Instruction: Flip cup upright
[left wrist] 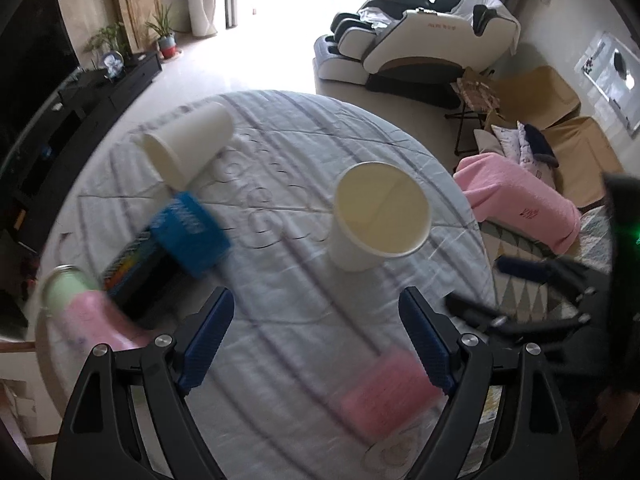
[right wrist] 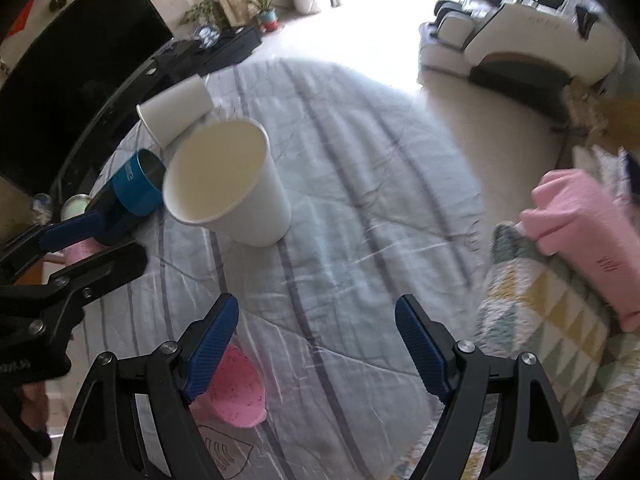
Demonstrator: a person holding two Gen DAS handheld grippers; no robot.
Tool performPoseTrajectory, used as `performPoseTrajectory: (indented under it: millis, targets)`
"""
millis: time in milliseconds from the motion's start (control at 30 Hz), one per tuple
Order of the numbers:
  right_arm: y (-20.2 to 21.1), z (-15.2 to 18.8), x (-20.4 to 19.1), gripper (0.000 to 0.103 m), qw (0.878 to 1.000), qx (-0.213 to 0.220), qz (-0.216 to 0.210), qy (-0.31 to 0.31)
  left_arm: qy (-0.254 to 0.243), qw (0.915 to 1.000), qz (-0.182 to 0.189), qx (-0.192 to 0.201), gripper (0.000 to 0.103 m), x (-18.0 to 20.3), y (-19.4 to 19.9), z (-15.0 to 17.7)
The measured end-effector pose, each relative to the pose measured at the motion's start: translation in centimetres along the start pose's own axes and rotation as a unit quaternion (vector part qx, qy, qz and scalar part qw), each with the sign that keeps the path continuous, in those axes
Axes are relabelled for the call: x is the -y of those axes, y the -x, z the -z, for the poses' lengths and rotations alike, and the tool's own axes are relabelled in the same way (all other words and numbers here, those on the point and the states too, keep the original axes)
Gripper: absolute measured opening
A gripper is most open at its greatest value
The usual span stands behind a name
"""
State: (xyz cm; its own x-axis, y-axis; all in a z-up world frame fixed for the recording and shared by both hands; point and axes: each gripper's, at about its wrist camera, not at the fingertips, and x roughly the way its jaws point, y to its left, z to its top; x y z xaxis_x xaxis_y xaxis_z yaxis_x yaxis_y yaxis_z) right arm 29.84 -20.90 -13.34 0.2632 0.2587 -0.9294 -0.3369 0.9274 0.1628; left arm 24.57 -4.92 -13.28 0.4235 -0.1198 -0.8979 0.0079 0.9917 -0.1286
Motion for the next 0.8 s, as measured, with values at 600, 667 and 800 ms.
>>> performPoseTrajectory:
  millis: [600, 667, 800]
  targets:
    - [8.2, 5.9, -13.4, 0.086, 0.979, 0.109, 0.111, -0.132, -0.141, 0.9867, 0.001, 0.081, 0.103, -7.5, 12.3, 6.7]
    - [8.9, 7.2, -15.3, 0.086, 0.974, 0.118, 0.114, -0.156, -0.154, 0.984, -0.007, 0.09, 0.103, -8.6, 13.7, 7.8]
    - [10.2, 9.0, -18.1, 0.086, 0.967, 0.127, 0.12, -0.186, -0.155, 0.9829, -0.004, 0.1, 0.103, -10.5, 16.4, 9.4]
